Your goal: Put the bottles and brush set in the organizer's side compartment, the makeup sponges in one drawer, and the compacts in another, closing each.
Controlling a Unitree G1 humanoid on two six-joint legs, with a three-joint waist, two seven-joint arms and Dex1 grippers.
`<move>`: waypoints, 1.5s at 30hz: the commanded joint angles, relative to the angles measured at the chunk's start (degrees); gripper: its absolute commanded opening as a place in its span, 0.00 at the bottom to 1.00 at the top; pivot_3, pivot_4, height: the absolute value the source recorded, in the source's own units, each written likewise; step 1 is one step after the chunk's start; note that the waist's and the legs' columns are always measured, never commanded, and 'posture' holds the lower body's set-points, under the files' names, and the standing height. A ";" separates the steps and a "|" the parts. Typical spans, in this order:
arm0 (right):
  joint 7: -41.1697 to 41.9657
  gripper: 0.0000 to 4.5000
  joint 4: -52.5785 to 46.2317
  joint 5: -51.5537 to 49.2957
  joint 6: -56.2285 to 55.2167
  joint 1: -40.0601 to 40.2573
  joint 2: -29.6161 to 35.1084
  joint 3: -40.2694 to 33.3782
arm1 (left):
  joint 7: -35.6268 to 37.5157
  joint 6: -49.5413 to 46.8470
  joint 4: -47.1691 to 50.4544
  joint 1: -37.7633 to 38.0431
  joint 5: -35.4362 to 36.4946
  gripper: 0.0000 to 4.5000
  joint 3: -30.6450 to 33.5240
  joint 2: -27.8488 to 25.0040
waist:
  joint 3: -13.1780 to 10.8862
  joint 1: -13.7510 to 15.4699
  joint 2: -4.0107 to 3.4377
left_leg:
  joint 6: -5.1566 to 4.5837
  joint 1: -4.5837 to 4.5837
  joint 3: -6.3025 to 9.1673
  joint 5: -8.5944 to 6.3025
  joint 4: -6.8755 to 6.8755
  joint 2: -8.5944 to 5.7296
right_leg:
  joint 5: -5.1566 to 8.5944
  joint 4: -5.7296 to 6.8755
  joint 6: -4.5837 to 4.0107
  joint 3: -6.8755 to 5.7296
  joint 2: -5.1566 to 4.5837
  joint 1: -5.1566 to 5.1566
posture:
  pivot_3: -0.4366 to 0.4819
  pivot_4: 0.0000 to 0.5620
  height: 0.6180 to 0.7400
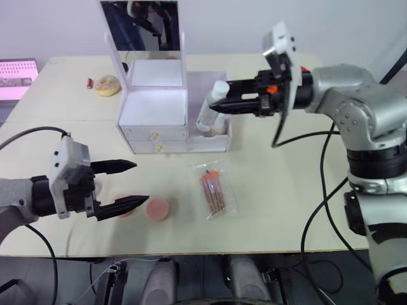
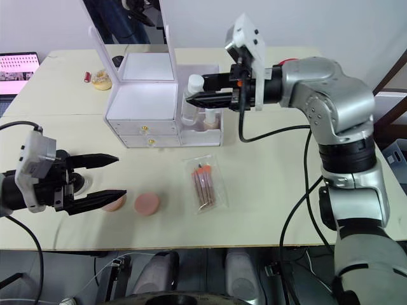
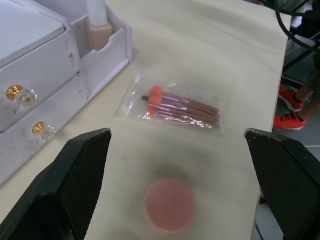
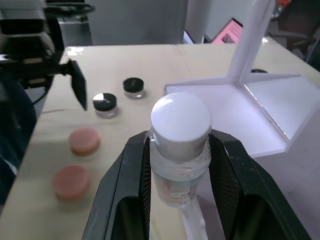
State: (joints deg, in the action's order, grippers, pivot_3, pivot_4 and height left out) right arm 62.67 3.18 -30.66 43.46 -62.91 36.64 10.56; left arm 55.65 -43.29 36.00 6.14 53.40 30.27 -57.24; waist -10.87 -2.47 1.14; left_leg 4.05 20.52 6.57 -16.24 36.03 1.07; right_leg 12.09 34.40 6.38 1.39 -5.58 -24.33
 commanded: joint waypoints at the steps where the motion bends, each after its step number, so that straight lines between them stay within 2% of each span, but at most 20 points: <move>1: 0.60 0.25 3.69 3.65 -2.85 -3.54 -1.60 1.11 | -0.63 0.99 1.10 0.38 -0.16 1.00 1.12 0.50 | 0.00 -0.07 0.00 | 0.00 0.01 0.00 0.00 0.00 0.00 | 0.00 0.00 0.00 -0.01 0.00 0.00 | 0.48 0.27 1.00; 7: 2.54 0.25 9.01 7.51 -5.96 -5.61 -4.05 2.33 | -1.40 0.94 2.37 1.48 -0.15 1.00 1.76 1.19 | -0.01 -0.16 -0.02 | 0.00 -0.04 0.00 0.00 -0.02 0.01 | -0.01 0.06 0.01 0.00 0.01 -0.02 | 0.48 0.27 1.00; 12: 4.91 0.25 5.64 6.64 -4.54 -3.36 -2.92 0.92 | -1.71 0.96 2.64 2.20 -0.12 1.00 2.45 1.37 | -0.01 -0.04 -0.02 | 0.00 -0.01 0.00 0.00 -0.01 0.00 | -0.01 0.03 0.01 0.00 0.01 -0.02 | 0.48 0.27 1.00; 17: 3.36 0.25 5.03 8.00 -3.63 -2.65 -3.24 0.38 | -1.58 1.06 2.21 2.22 -0.17 1.00 2.60 1.18 | -0.01 -0.10 -0.02 | 0.00 -0.03 0.01 0.00 0.00 0.00 | -0.01 0.06 0.01 0.00 0.01 -0.02 | 0.48 0.27 1.00; 22: 2.81 0.25 9.81 12.08 -7.28 -4.09 -4.97 2.52 | -1.38 1.32 1.53 1.28 -0.56 1.00 1.66 0.93 | -0.01 -0.20 -0.02 | 0.00 -0.07 0.01 0.00 0.02 0.00 | -0.01 0.12 0.01 0.00 0.01 -0.02 | 0.48 0.27 1.00; 37: 5.70 0.25 45.42 25.65 -30.43 -14.09 -17.83 7.00 | -0.68 0.99 1.65 1.47 -0.78 1.00 2.79 0.65 | -0.01 -1.50 -0.02 | 0.01 -0.05 0.01 0.00 -0.03 0.00 | -0.10 0.10 0.16 0.00 0.02 -0.03 | 0.48 0.27 1.00; 45: 5.46 0.25 56.60 31.31 -39.03 -16.13 -21.70 7.17 | -1.05 0.57 2.74 3.09 -0.36 1.00 4.78 0.83 | -0.02 -1.70 -0.04 | 0.01 -0.07 0.02 0.01 -0.06 0.00 | -0.10 0.11 0.17 0.00 0.02 -0.04 | 0.48 0.27 1.00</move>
State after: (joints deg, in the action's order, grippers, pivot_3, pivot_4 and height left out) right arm 68.28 59.17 -0.18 6.67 -77.04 15.64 18.43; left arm 54.68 -43.17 37.32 8.93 52.61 32.86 -56.07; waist -10.89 -4.17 1.10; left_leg 4.06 20.44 6.59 -16.23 35.97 1.08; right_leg 11.99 34.50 6.55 1.40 -5.56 -24.37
